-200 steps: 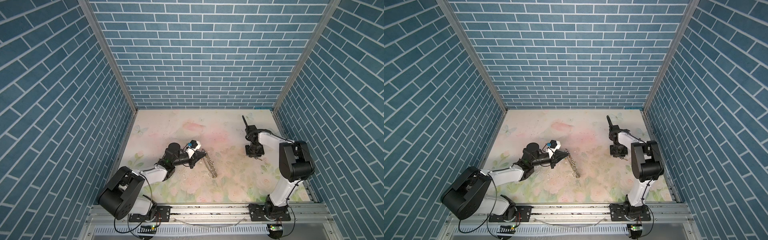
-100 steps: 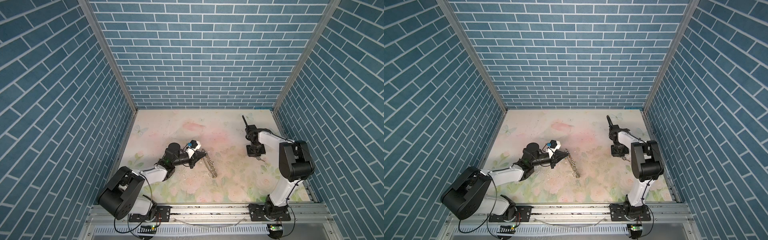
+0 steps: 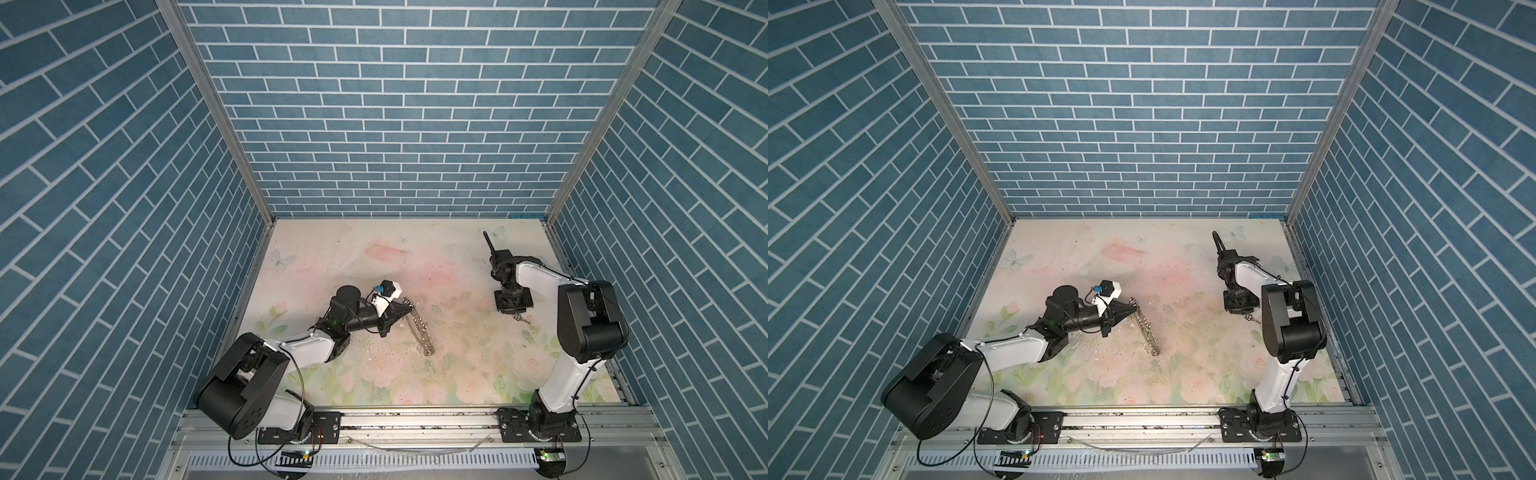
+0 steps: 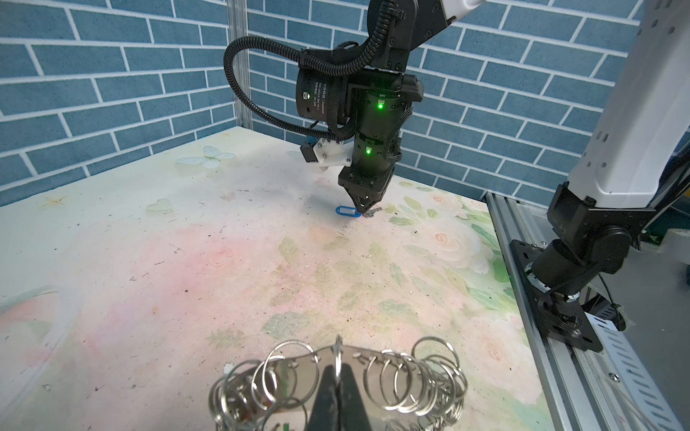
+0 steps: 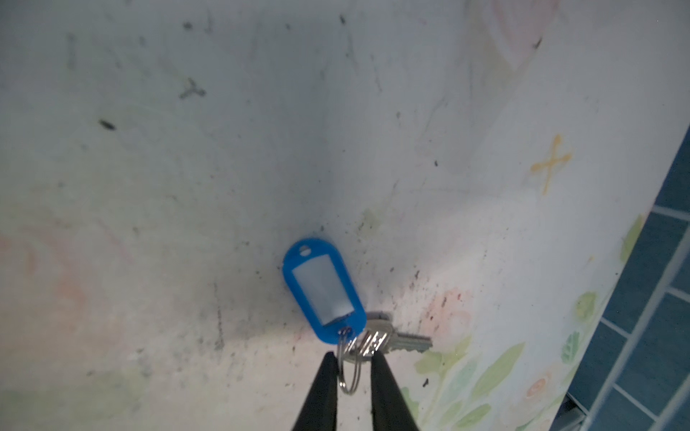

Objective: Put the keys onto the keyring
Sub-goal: 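Close the right gripper on the key's small ring beside the blue tag, then lift the blue-tagged key with the right gripper toward the held plate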

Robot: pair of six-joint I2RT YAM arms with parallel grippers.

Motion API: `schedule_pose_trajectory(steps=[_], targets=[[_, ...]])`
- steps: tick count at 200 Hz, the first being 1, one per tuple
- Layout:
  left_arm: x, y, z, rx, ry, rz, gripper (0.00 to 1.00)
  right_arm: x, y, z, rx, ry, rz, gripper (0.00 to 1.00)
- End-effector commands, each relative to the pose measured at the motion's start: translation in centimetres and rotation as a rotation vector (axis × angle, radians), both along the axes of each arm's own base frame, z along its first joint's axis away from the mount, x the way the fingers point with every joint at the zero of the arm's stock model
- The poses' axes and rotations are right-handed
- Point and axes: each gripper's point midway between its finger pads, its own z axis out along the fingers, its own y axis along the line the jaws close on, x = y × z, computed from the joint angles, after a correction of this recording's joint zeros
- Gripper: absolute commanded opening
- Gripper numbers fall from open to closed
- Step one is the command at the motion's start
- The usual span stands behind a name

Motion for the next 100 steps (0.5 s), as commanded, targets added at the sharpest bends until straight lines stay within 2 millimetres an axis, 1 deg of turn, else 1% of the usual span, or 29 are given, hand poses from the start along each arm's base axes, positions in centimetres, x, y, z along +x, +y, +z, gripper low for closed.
schedule_pose_trajectory(steps=[1, 35, 65, 83, 100], targets=[[-0.06, 0.07, -0.26, 0.012, 0.011, -0.008, 0.00, 0.41, -0.32, 0.51, -0.039, 0.005, -0.008, 0.18], [-0.07, 0.06, -0.36, 0.013, 0.015, -0.008, 0.00, 0.51, -0.29, 0.84, -0.037, -0.002, -0.006, 0.15], [-0.05, 0.08, -0.27, 0.012, 0.013, -0.007, 0.00, 0.44, -0.06, 0.56, -0.023, 0.004, -0.005, 0.09], [-0.11, 0.07, -0.33, 0.013, 0.014, -0.009, 0.00, 0.42, 0.01, 0.46, -0.019, 0.008, -0.004, 0.09], [-0.04, 0.10, -0.27, 0.012, 0.014, -0.007, 0.00, 0.34, 0.02, 0.41, -0.018, 0.013, -0.002, 0.12]])
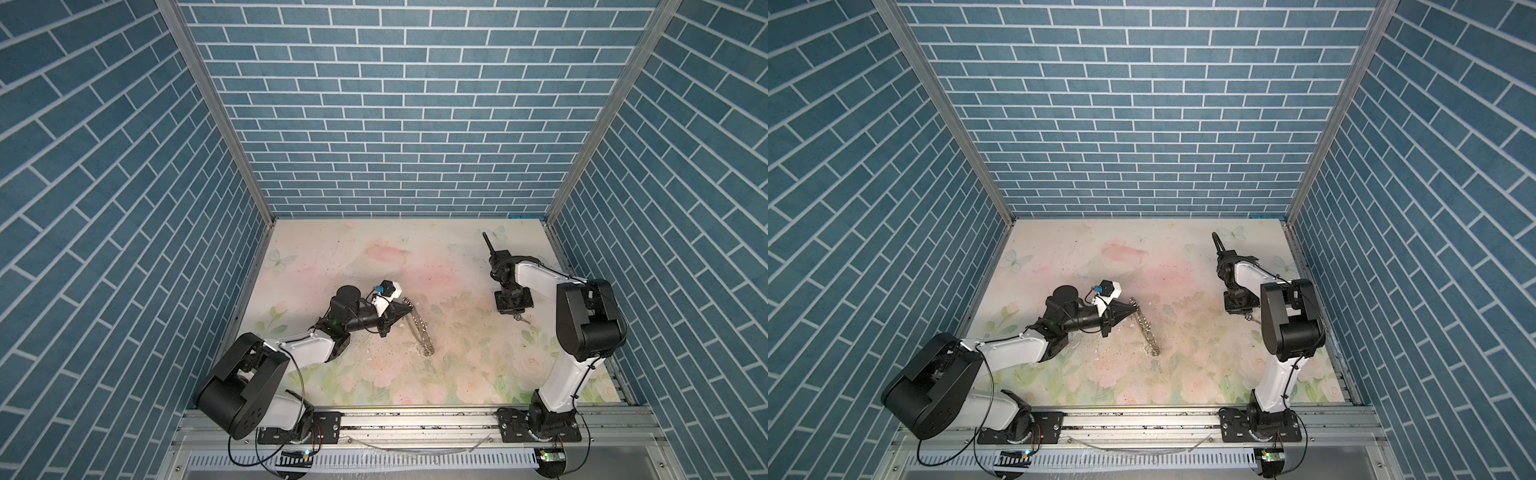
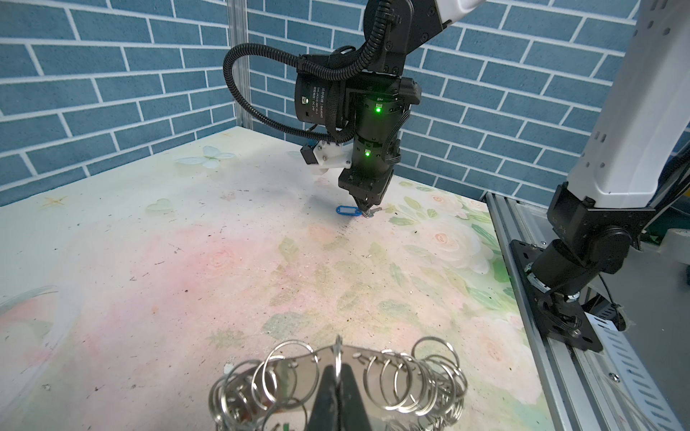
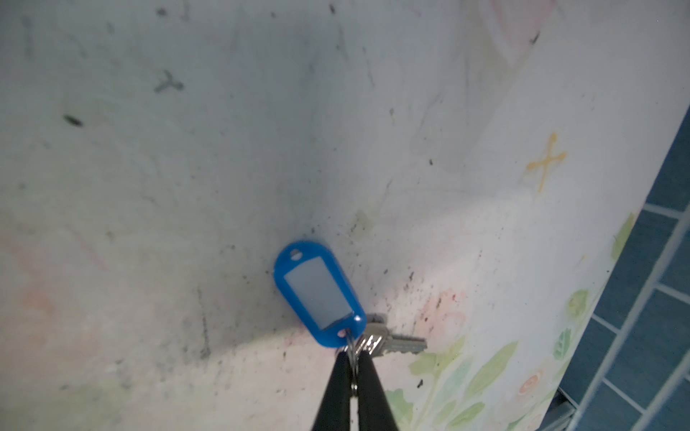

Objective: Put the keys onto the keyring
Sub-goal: 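Lift the blue-tagged key with the right gripper toward the held plate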

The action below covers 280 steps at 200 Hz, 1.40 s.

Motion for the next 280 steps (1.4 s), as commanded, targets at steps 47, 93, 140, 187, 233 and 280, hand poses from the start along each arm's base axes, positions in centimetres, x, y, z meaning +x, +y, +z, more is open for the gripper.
schedule_pose_trajectory(steps=[47, 93, 140, 187, 233, 280], targets=[[-0.1, 0.1, -0.2, 0.012, 0.013, -0.006, 0.00, 0.4, 0.3, 0.2, 0.001, 0.012, -0.004, 0.09], [-0.1, 0.1, -0.2, 0.013, 0.012, -0.006, 0.00, 0.5, 0.4, 1.3, 0.014, -0.025, -0.003, 0.00], [-0.1, 0.0, -0.3, 0.013, 0.019, -0.010, 0.00, 1.2, 2.9, 6.8, 0.206, -0.245, 0.009, 0.00], [-0.3, -0.1, 0.2, 0.001, 0.016, -0.024, 0.00, 0.5, 8.5, 11.3, 0.568, -0.407, 0.135, 0.00], [-1.7, -0.9, 1.0, 0.016, -0.026, -0.079, 0.00, -1.1, 13.5, 14.8, 0.885, -0.523, 0.282, 0.00], [-1.4, -1.5, 3.0, -0.071, -0.077, -0.068, 0.00, -3.3, 17.9, 16.4, 1.096, -0.551, 0.436, 0.00]])
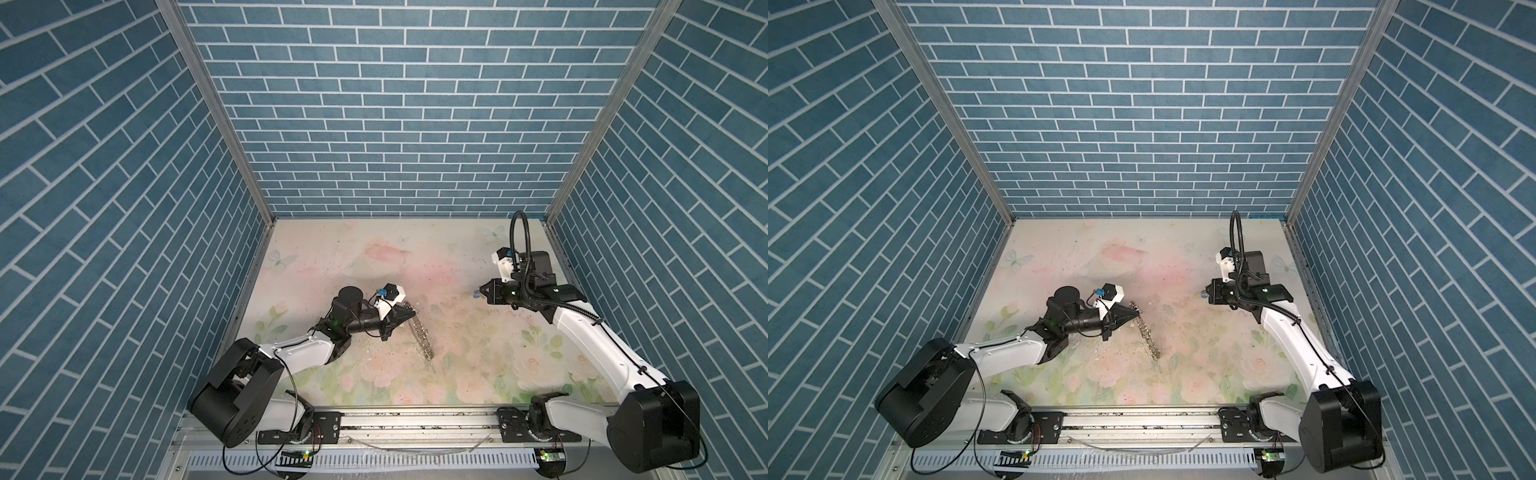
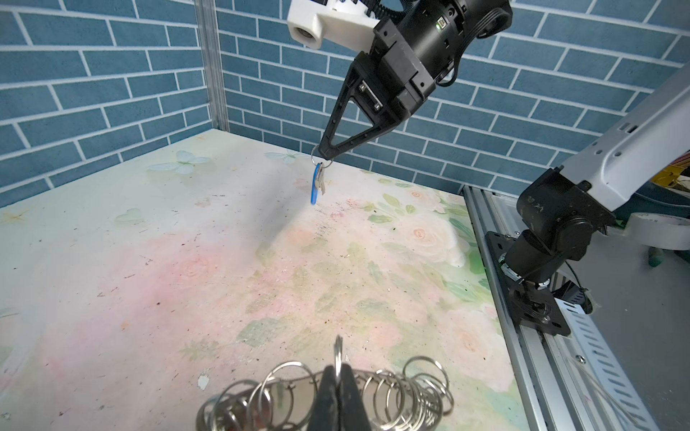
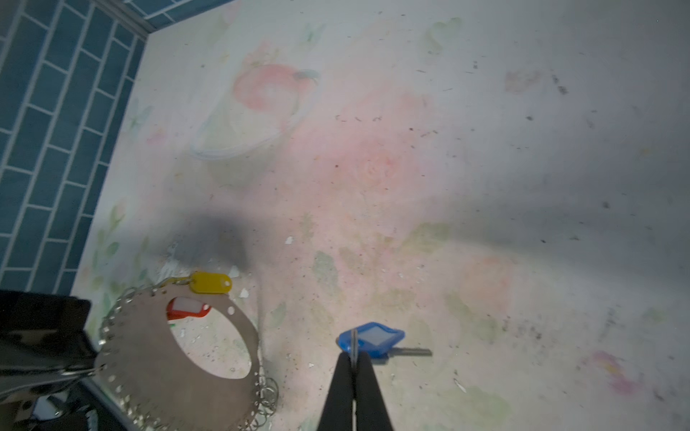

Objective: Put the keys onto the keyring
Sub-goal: 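Lift the blue-tagged key with the right gripper toward the held plate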

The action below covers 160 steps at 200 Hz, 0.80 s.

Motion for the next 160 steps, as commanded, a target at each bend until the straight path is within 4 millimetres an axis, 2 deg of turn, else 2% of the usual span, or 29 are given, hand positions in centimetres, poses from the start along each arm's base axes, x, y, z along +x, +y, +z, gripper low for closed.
schedule_pose_trajectory(steps=[1, 29, 56, 160], targets=[[0.3, -0.6, 2.2, -0.072, -0.059, -0.002, 0.00, -1.3, 3.4, 1.9, 0.156, -0.064, 0.135, 0.00], [0.6, -1.3, 3.1, -0.142, -0.082, -0.003, 0.00, -2.2, 5.1, 2.8, 0.236, -0.111, 0.199, 0.00], [0.6, -1.8, 3.8, -0.178, -0.091, -0.024, 0.00, -2.9, 6.0, 3.2, 0.275, -0.134, 0.246, 0.00], [-0.1, -2.6, 2.9, -0.139, -0.073, -0.066, 0.00, -5.1, 8.8, 3.0, 0.326, -0.165, 0.398, 0.00]])
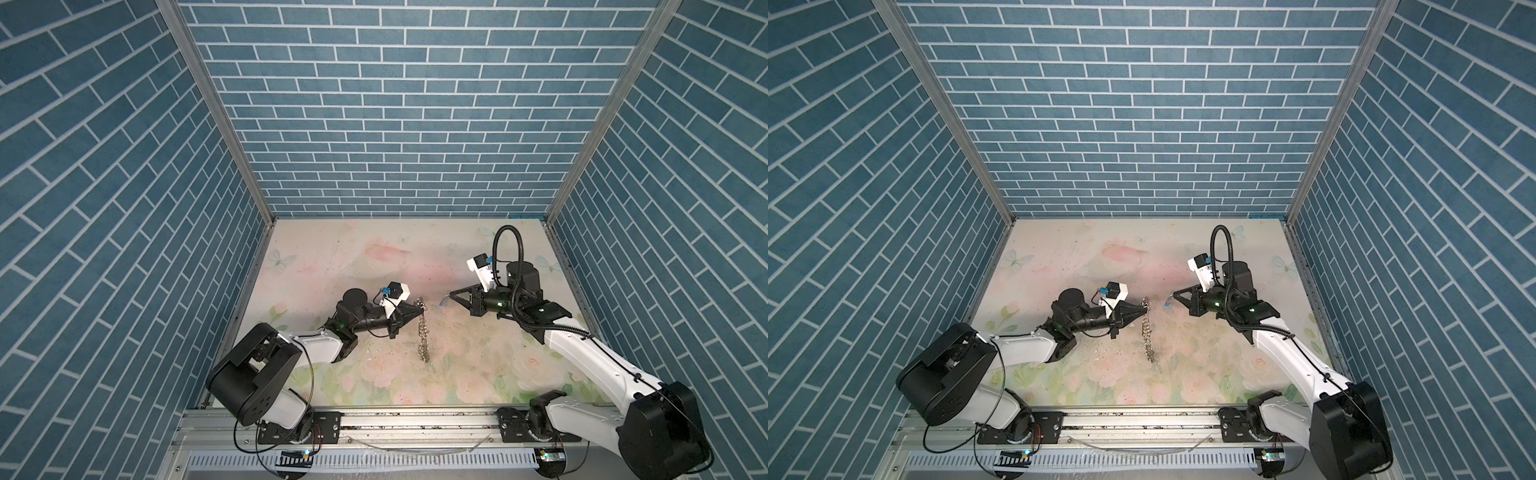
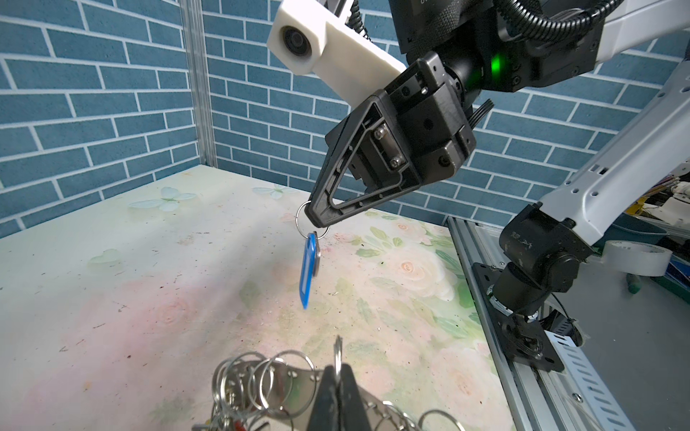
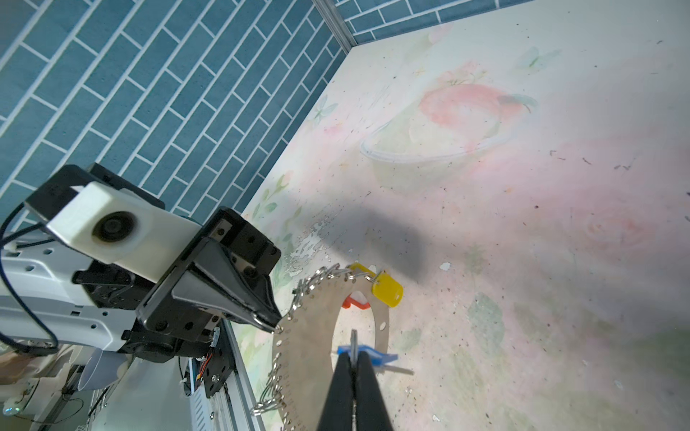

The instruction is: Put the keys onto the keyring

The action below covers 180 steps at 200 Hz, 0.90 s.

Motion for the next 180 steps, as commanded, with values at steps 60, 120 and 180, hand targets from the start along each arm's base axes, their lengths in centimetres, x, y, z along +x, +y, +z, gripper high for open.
schedule_pose_trajectory(steps=[60, 120, 180], targets=[[-0.8, -0.5, 1.9, -0.034, -0.061, -0.062, 0.00, -3.2, 3.0, -0.4, 0.003, -0.031, 0.179, 0.00], [-1.1, -0.5, 1.9, -0.031, -0.067, -0.077, 0.00, -4.4, 4.1, -0.7, -0.011, -0.025, 0.231, 0.00], [-1.1, -0.3, 1.7, -0.036, -0.102, -0.064, 0.00, -5.3, 4.5, -0.6, 0.005, -0.014, 0.259, 0.00]])
